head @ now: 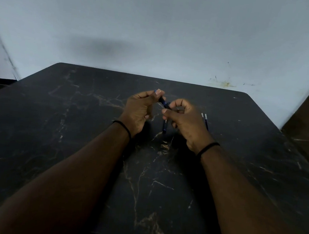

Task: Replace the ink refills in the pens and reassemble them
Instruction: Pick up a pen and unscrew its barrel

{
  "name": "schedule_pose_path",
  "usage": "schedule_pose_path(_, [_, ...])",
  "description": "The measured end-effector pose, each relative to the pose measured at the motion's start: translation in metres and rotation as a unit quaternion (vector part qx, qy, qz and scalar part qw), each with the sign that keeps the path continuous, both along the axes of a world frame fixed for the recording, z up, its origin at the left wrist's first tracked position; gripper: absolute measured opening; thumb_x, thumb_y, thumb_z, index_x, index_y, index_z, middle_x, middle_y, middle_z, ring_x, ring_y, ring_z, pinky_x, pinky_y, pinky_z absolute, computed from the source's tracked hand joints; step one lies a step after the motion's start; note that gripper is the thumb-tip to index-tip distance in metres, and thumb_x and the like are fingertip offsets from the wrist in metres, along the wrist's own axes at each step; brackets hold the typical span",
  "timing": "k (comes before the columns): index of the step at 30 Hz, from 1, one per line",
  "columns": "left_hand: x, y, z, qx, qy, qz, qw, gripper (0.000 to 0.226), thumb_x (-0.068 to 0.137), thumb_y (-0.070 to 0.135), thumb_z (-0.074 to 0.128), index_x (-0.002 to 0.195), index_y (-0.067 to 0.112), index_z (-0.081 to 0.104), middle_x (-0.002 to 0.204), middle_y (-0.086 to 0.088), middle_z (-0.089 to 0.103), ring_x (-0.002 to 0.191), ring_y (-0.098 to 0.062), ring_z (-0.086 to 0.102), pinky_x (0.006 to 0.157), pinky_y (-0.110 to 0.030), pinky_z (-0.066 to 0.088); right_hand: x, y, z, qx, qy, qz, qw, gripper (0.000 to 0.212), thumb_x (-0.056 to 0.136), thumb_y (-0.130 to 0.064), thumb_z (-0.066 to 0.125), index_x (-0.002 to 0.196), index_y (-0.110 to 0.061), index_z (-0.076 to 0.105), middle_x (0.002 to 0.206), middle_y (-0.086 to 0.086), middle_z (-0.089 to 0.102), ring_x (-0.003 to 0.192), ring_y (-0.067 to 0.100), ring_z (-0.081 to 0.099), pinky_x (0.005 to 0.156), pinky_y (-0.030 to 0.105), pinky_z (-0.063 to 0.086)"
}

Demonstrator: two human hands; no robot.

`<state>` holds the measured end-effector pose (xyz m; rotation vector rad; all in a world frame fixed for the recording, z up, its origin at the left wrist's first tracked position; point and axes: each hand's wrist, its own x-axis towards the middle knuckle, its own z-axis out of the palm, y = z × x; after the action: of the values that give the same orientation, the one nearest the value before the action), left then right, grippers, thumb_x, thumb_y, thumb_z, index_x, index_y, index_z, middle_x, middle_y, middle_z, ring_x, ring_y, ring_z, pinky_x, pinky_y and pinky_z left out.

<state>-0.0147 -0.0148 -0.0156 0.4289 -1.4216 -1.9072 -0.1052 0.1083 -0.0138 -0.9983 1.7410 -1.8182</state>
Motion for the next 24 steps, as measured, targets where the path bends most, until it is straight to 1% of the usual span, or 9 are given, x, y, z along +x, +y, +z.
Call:
schedule_pose_path(2, [0.0,0.0,-0.0003,0.001,0.0,-0.001,1.0,0.014,0.09,0.025,0.066,0.09,0.014,0.075,0.086,-0.003,0.073,0.039,-0.005,0.03,0.037,-0.017,0.027,0.0011,-0.0004,0.0001,0.001,-0.003,0.001,1.0,0.015,0.087,-0.013,0.077,0.09,-0.016,0.062,0.079,0.005,0.071,0.057,0.002,0.065,0.048,0.015,0.043])
schedule_pose_path(4, [-0.0005,0.0004,0.0001,-0.002,0.002,0.001,1.0,0.013,0.091,0.024,0.066,0.09,0.014,0.075,0.084,-0.002,0.072,0.039,-0.005,0.03,0.038,-0.017,0.026,0.0025,-0.0003,0.0004,0.011,-0.007,0.009,1.0,0.008,0.093,-0.027,0.071,0.09,-0.021,0.067,0.075,0.002,0.072,0.051,0.0,0.058,0.046,0.017,0.039])
schedule_pose_path(6, [-0.0005,0.0009,0.0008,-0.004,0.002,0.005,1.0,0.014,0.09,0.024,0.067,0.084,0.018,0.077,0.082,-0.003,0.07,0.039,-0.006,0.028,0.038,-0.017,0.025,0.0022,-0.0007,-0.0004,0.026,-0.002,0.005,1.0,0.022,0.1,-0.034,0.06,0.088,-0.022,0.073,0.068,0.001,0.072,0.044,-0.002,0.049,0.043,0.014,0.035])
schedule_pose_path(9, [0.0002,0.0023,0.0016,-0.008,-0.006,0.009,1.0,0.014,0.086,0.029,0.07,0.079,0.02,0.078,0.087,-0.013,0.063,0.041,-0.007,0.026,0.039,-0.018,0.025,0.0013,-0.0015,-0.001,0.039,0.007,-0.004,0.999,0.032,0.105,-0.029,0.052,0.091,-0.014,0.076,0.066,-0.001,0.069,0.043,-0.004,0.049,0.044,0.009,0.034])
schedule_pose_path(12, [0.0004,0.0025,0.0019,-0.005,-0.003,0.012,1.0,0.015,0.091,0.024,0.066,0.082,0.018,0.077,0.088,-0.012,0.067,0.041,-0.007,0.026,0.04,-0.019,0.021,0.0022,0.0002,0.0002,0.032,0.013,-0.005,0.999,0.019,0.1,-0.023,0.061,0.087,-0.014,0.073,0.068,0.0,0.07,0.045,-0.001,0.048,0.041,0.01,0.034])
schedule_pose_path(15, [0.0021,0.0032,0.003,-0.003,-0.006,0.012,1.0,0.013,0.092,0.023,0.064,0.088,0.015,0.074,0.086,-0.004,0.072,0.04,-0.006,0.029,0.041,-0.022,0.021,0.0021,0.0016,0.0009,0.016,0.009,0.003,1.0,0.007,0.092,-0.013,0.071,0.088,-0.015,0.065,0.078,0.008,0.073,0.046,-0.004,0.056,0.04,0.011,0.036])
schedule_pose_path(19, [0.0029,0.0049,0.0039,-0.006,-0.011,0.016,1.0,0.014,0.092,0.022,0.063,0.091,0.012,0.073,0.084,-0.003,0.071,0.041,-0.007,0.029,0.041,-0.022,0.022,0.0046,0.0021,0.0016,0.024,0.016,0.007,1.0,0.005,0.096,-0.026,0.068,0.094,-0.021,0.067,0.08,0.006,0.073,0.045,-0.006,0.055,0.037,0.009,0.032])
schedule_pose_path(21, [0.0027,0.0059,0.005,-0.005,-0.016,0.021,1.0,0.014,0.092,0.022,0.064,0.09,0.011,0.073,0.085,-0.006,0.069,0.042,-0.007,0.028,0.04,-0.022,0.022,0.0047,0.0024,0.0009,0.029,0.019,0.006,0.999,0.013,0.099,-0.031,0.063,0.093,-0.021,0.07,0.074,0.003,0.073,0.043,-0.004,0.05,0.037,0.009,0.031])
schedule_pose_path(24, [0.0032,0.0056,0.0062,-0.008,-0.022,0.03,0.999,0.014,0.092,0.023,0.064,0.088,0.013,0.073,0.087,-0.009,0.068,0.042,-0.007,0.028,0.041,-0.023,0.021,0.0037,0.0021,-0.0008,0.029,0.023,-0.003,0.999,0.016,0.1,-0.026,0.062,0.09,-0.017,0.072,0.067,-0.001,0.071,0.042,-0.001,0.045,0.037,0.01,0.032])
